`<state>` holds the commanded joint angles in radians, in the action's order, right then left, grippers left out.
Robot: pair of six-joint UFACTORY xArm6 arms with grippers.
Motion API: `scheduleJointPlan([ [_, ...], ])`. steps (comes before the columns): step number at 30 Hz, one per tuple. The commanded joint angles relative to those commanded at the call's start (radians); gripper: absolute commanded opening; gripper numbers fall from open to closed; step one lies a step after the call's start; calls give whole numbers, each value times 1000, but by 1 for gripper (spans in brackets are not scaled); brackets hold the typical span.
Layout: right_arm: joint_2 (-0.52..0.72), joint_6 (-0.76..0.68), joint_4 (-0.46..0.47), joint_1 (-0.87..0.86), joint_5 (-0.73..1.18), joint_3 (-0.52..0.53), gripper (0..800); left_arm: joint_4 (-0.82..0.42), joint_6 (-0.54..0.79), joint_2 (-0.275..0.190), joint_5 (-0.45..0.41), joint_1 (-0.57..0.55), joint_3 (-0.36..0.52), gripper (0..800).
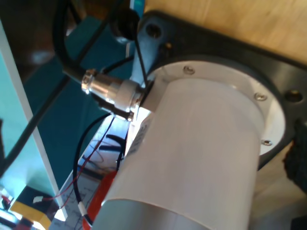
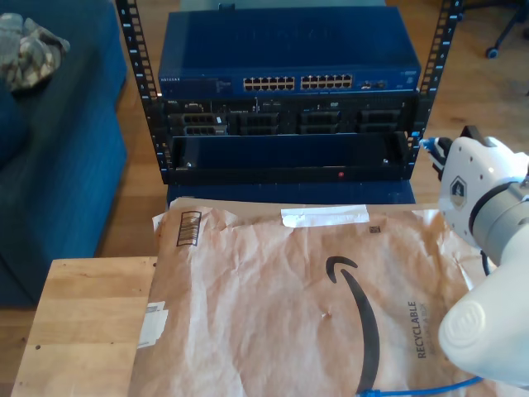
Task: Grab the cable and plug it in
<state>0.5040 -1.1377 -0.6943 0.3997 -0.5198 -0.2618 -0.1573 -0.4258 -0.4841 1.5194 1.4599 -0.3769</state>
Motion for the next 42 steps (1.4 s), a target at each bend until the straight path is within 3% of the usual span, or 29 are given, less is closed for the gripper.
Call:
scheduleJointPlan([
  [4, -17, 0, 0, 0, -2, -8, 3, 0, 17, -11, -12, 34, 12, 800],
  [10, -49, 0, 0, 0, -26, -8, 3, 0, 41, -74, -54, 37, 77, 800],
  [13, -57, -2, 0, 2, -26, -9, 3, 3, 41, -81, -127, 38, 114, 800],
  [18, -66, -2, -2, 2, -26, -11, 3, 2, 71, -87, -150, 74, 120, 800],
  [23, -66, 0, 0, 2, -26, -11, 3, 5, 164, -147, -308, 146, 203, 800],
  [30, -84, 0, 2, 0, -26, -11, 2, 8, 252, -147, -321, 164, 212, 800],
  [36, -84, 0, 3, 0, -25, -8, 2, 9, 292, -137, -381, 166, 262, 800],
  [37, -84, -2, 2, -2, -26, -5, 3, 8, 295, -127, -385, 166, 265, 800],
  [40, -84, 0, -2, 0, -37, 6, 2, 11, 296, -34, -433, 170, 279, 800],
  [42, -84, 0, -2, 3, -48, 5, 2, 11, 296, -28, -436, 213, 276, 800],
])
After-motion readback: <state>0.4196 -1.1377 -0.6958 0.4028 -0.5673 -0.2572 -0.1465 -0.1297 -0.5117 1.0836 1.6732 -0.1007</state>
